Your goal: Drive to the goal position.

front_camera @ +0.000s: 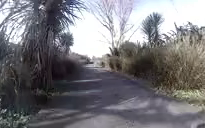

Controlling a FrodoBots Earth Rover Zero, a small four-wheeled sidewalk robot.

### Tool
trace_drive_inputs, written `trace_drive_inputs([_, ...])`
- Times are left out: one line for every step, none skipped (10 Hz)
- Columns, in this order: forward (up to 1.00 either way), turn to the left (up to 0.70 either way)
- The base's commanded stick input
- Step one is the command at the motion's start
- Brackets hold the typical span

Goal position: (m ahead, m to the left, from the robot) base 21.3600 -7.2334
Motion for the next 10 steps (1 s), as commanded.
trace_drive_inputs([0.45, 0.00])
trace_drive_inputs([0.45, 0.00])
trace_drive_inputs([0.45, 0.00])
trace_drive_inputs([0.45, 0.00])
trace_drive_inputs([0.45, 0.00])
trace_drive_inputs([0.45, 0.00])
trace_drive_inputs([0.45, 0.00])
trace_drive_inputs([0.45, 0.00])
trace_drive_inputs([0.45, 0.00])
trace_drive_inputs([0.45, 0.00])
